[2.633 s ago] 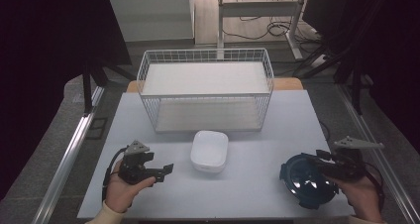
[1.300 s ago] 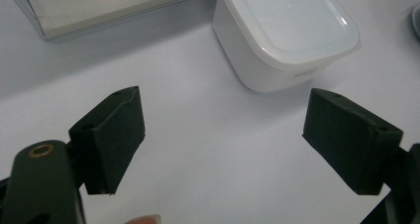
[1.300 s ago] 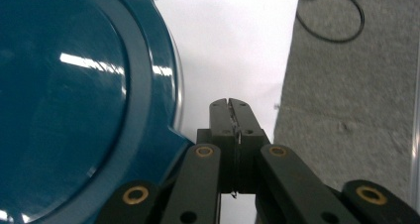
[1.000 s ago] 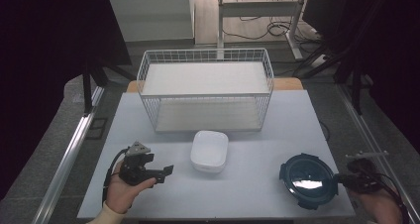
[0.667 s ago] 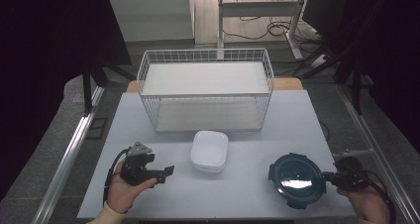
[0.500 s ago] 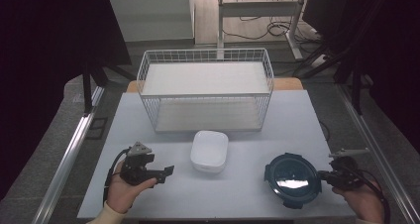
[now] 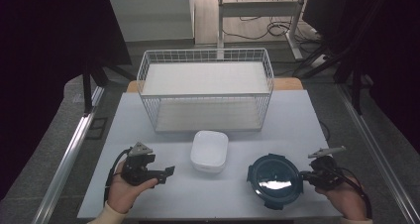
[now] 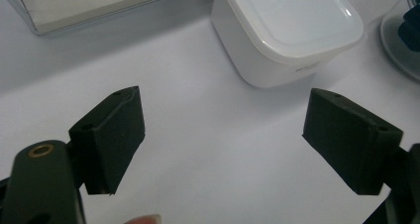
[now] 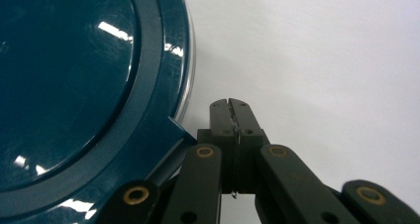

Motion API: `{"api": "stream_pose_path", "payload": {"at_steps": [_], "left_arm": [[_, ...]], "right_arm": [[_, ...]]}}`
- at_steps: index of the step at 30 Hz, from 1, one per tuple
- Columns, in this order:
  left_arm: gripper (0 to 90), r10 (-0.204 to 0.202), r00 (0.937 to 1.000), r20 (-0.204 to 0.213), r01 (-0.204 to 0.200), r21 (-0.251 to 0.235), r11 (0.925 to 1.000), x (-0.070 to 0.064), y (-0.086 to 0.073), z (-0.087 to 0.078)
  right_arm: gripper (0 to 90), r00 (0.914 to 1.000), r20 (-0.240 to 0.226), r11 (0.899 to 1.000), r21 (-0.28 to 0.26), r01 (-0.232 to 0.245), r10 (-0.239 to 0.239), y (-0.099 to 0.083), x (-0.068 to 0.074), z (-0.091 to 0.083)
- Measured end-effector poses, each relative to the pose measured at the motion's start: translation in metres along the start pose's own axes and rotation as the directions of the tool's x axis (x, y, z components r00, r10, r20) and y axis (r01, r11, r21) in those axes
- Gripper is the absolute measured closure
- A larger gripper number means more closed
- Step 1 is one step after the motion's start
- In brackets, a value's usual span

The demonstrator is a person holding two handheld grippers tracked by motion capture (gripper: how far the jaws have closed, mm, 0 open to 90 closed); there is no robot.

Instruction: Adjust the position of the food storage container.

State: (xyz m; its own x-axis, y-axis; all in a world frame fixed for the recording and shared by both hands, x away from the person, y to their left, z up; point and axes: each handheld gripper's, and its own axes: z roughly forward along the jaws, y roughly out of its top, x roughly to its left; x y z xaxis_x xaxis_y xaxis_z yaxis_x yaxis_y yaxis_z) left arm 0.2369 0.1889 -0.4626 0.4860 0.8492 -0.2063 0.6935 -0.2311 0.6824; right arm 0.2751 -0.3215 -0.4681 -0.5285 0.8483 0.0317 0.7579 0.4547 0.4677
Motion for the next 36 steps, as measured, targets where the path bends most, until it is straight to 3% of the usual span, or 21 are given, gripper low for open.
{"api": "stream_pose_path", "payload": {"at_steps": [3, 7, 27, 36], "left_arm": [[16.2, 0.0, 1.0, 0.0, 0.0, 0.0, 1.0, 0.0, 0.0, 0.0], [16.2, 0.002, 1.0, 0.001, -0.002, 0.0, 1.0, -0.001, 0.0, 0.0], [16.2, 0.006, 1.0, 0.001, -0.006, 0.005, 1.0, -0.002, 0.0, 0.002], [16.2, 0.012, 0.9999, 0.007, -0.012, 0.014, 0.9998, -0.004, -0.001, 0.005]], "right_arm": [[89.2, 0.999, -0.045, 1.0, -0.013, 0.009, -0.01, 0.004, 0.008, 0.004], [89.2, 0.9986, -0.031, 0.999, 0.016, 0.043, -0.043, 0.008, 0.018, 0.013], [89.2, 0.9945, -0.041, 0.995, -0.013, 0.096, -0.096, 0.025, 0.037, 0.025], [89.2, 0.9878, -0.057, 0.989, -0.013, 0.144, -0.145, 0.035, 0.049, 0.036]]}}
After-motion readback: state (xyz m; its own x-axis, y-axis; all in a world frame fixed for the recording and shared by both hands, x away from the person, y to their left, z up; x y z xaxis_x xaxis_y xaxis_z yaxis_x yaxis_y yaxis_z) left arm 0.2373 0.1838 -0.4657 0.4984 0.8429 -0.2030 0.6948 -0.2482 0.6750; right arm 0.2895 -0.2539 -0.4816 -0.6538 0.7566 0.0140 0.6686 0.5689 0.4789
